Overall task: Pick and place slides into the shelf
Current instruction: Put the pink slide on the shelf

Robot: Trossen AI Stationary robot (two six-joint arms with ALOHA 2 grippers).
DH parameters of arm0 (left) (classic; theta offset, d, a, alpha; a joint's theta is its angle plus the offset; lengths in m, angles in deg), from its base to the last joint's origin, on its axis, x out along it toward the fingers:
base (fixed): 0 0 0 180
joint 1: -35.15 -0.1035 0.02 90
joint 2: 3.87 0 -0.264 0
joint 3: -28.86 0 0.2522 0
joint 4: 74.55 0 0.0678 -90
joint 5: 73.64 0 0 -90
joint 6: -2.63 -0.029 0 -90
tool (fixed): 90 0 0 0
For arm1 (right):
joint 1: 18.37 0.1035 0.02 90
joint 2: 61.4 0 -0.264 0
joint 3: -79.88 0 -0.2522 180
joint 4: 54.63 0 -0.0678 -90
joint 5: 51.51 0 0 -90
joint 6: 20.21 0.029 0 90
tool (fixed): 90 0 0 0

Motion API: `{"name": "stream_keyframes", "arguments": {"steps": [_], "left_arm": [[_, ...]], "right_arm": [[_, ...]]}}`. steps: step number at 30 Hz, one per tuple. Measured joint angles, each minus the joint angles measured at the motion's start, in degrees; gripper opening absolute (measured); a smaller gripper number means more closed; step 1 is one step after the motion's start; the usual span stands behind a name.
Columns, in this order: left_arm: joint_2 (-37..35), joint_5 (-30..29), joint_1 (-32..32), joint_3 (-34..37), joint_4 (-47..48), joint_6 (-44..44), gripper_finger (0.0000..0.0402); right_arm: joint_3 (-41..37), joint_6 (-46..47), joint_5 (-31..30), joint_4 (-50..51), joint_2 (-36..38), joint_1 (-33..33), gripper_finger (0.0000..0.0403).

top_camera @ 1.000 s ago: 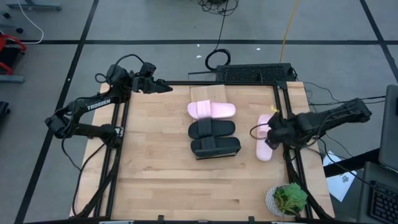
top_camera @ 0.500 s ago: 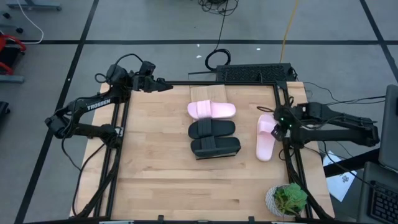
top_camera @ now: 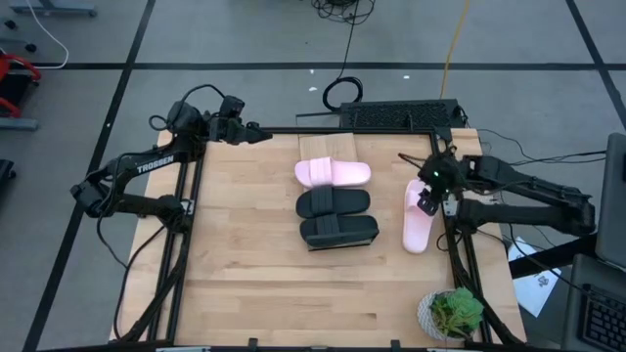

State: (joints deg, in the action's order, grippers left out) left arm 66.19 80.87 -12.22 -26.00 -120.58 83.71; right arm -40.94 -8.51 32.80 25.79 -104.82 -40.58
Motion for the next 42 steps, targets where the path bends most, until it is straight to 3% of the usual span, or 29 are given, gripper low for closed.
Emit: {"name": "stream_keyframes", "arguments": {"steps": [8,11,23,27,31,42], "left_arm": [[0.00,-0.11,0.00,0.00,0.00,0.04,0.0260],[0.00,-0.10,0.00,0.00,0.02,0.04,0.0260],[0.00,1.03,0.00,0.00,0.00,0.10,0.0260],[0.00,1.48,0.00,0.00,0.00,0.55,0.0260],[0.00,1.49,0.00,0.00,0.00,0.67,0.0260],[0.00,1.68,0.00,0.00,0.00,0.69,0.0260]], "right_arm": [[-1.76,-12.66,24.10,-2.46,-10.41,-19.27,0.0203],[-1.69,-15.20,29.56,-2.71,-11.84,-24.85,0.0203],[-0.91,-20.34,31.85,-3.50,-16.39,-38.76,0.0203],[-0.91,-21.33,34.29,-3.26,-19.95,-39.37,0.0203],[-0.91,-20.40,31.51,-3.29,-22.56,-39.35,0.0203],[-0.64,-20.88,32.87,-1.75,-24.02,-39.17,0.0203]]}}
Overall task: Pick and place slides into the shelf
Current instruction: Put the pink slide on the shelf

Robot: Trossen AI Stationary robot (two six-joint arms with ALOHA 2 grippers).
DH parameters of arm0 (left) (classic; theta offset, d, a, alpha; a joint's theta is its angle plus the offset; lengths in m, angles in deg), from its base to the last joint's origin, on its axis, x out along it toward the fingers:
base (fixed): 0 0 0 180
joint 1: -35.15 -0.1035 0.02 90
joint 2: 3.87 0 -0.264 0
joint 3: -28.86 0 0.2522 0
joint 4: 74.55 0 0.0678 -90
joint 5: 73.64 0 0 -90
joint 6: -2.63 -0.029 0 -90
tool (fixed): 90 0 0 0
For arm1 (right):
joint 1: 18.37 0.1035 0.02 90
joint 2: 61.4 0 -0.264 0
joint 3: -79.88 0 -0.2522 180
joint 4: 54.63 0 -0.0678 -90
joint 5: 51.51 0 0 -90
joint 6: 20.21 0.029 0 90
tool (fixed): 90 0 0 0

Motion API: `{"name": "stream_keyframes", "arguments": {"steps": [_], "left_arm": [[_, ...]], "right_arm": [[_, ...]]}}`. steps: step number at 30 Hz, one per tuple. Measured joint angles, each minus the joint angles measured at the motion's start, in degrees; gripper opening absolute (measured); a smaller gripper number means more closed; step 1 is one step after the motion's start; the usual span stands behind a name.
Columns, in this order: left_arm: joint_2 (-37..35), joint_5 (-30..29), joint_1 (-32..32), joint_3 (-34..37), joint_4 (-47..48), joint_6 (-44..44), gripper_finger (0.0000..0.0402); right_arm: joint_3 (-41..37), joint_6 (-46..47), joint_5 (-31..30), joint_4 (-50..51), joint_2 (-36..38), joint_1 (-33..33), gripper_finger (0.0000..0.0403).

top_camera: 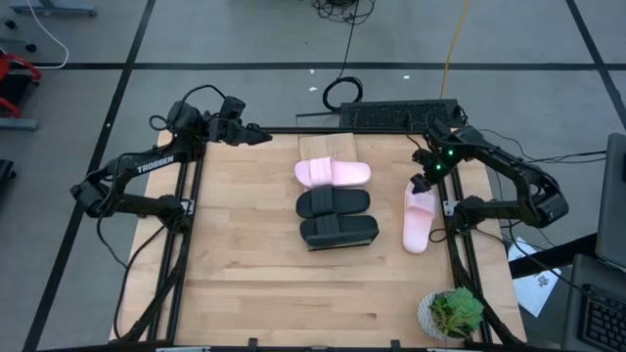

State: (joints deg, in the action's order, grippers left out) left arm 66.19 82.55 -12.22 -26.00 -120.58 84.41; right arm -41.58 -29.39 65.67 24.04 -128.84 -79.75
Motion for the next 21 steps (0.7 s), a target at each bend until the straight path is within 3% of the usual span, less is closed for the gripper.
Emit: {"name": "stream_keyframes", "arguments": {"steps": [7,12,21], "left_arm": [[0.00,0.01,0.00,0.00,0.00,0.04,0.0260],[0.00,0.00,0.00,0.00,0.01,-0.32,0.0260],[0.00,0.37,0.00,0.00,0.00,-1.82,0.0260]], "right_arm": [[4.37,-2.01,3.95,10.56,1.30,3.59,0.0203],[5.97,-3.78,-4.63,16.98,5.15,4.76,0.0203],[5.30,-5.93,-3.47,15.90,4.45,3.27,0.0203]]}}
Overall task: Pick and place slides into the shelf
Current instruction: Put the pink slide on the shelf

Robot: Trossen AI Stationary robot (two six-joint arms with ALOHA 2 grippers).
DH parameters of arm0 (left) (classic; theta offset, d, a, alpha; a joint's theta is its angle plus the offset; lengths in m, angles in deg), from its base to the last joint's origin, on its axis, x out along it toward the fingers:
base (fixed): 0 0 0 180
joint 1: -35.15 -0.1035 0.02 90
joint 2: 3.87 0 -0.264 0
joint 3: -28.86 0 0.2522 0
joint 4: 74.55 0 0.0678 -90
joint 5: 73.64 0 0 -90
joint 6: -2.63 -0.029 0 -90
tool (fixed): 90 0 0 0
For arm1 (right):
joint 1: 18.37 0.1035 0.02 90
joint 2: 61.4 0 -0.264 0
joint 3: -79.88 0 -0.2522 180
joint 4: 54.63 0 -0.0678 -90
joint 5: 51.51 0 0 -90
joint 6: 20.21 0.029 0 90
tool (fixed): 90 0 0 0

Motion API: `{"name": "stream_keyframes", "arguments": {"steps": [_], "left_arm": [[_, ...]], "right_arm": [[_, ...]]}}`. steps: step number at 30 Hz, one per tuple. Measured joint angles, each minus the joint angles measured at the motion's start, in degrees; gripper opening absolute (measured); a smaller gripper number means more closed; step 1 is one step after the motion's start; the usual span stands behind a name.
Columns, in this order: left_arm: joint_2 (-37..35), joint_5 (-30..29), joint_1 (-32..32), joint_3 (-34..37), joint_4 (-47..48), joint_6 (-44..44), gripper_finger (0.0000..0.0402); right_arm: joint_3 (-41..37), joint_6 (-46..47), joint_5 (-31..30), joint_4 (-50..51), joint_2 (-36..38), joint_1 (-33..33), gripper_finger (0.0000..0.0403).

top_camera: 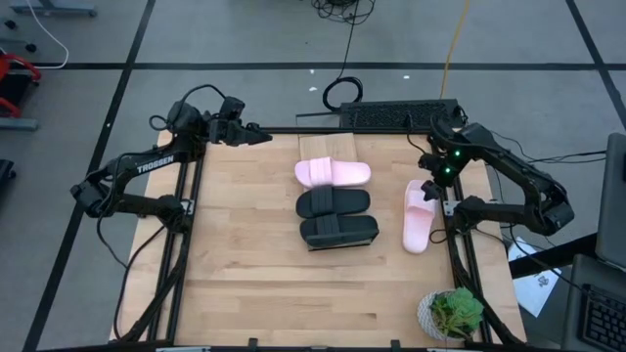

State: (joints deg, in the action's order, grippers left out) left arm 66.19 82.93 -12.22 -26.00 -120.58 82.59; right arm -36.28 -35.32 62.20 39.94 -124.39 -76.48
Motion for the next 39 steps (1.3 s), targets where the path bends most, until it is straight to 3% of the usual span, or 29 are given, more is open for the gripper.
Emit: {"name": "stream_keyframes", "arguments": {"steps": [4,10,39], "left_arm": [[0.00,0.06,0.00,0.00,0.00,-0.24,0.0260],[0.00,0.04,0.00,0.00,0.00,-0.20,0.0260],[0.00,2.05,0.00,0.00,0.00,-1.84,0.0260]], "right_arm": [[-0.04,-1.88,-4.69,-1.49,-3.19,-0.88,0.0203],[-0.07,-4.68,-2.60,-2.15,-7.18,-3.38,0.0203],[-1.88,-6.63,-0.72,-8.41,-17.92,-3.47,0.0203]]}}
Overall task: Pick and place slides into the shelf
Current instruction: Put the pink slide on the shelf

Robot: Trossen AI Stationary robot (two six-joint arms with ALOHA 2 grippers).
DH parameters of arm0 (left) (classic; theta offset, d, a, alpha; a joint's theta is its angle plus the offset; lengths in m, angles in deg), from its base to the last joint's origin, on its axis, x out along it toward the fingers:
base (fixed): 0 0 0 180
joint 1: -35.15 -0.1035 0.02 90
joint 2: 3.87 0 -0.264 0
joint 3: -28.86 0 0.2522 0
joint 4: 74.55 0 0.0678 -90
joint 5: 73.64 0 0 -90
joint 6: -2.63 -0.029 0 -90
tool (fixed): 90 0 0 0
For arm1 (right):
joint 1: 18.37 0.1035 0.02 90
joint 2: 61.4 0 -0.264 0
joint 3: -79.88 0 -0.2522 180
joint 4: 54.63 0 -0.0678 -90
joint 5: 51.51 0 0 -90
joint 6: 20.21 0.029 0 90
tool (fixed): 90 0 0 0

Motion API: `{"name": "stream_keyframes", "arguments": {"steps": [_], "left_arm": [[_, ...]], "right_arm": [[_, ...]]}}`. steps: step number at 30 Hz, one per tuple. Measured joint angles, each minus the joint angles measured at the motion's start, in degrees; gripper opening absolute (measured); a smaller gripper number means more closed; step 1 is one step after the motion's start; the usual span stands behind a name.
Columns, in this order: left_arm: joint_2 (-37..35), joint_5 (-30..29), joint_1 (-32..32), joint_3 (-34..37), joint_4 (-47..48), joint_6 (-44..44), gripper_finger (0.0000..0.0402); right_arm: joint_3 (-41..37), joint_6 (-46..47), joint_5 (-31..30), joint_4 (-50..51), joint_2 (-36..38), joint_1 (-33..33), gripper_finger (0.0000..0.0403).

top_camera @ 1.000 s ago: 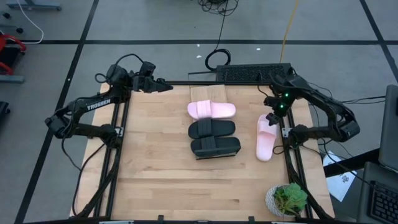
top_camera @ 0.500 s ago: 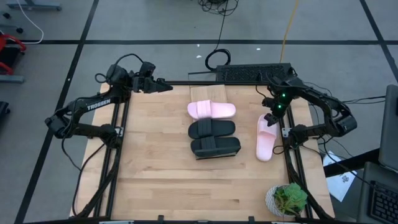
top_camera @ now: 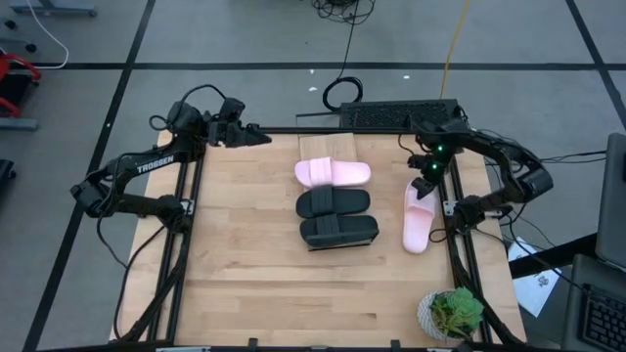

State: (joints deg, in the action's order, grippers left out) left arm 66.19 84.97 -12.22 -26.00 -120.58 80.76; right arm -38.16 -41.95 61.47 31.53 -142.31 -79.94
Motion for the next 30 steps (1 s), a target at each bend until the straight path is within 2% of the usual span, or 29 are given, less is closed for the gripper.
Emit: {"name": "stream_keyframes", "arguments": {"steps": [9,19,30], "left_arm": [[0.00,0.63,0.00,0.00,0.00,0.01,0.0260],[0.00,1.43,-0.13,0.00,0.00,0.02,0.0260],[0.00,1.42,-0.22,0.00,-0.01,0.07,0.0260]], "right_arm": [[0.00,-0.39,1.07,-0.13,-3.73,-0.36,0.0203],[0.87,-0.13,-1.86,-0.15,4.74,-6.94,0.0203],[-1.11,0.50,0.57,-1.74,1.32,-6.17,0.0203]]}}
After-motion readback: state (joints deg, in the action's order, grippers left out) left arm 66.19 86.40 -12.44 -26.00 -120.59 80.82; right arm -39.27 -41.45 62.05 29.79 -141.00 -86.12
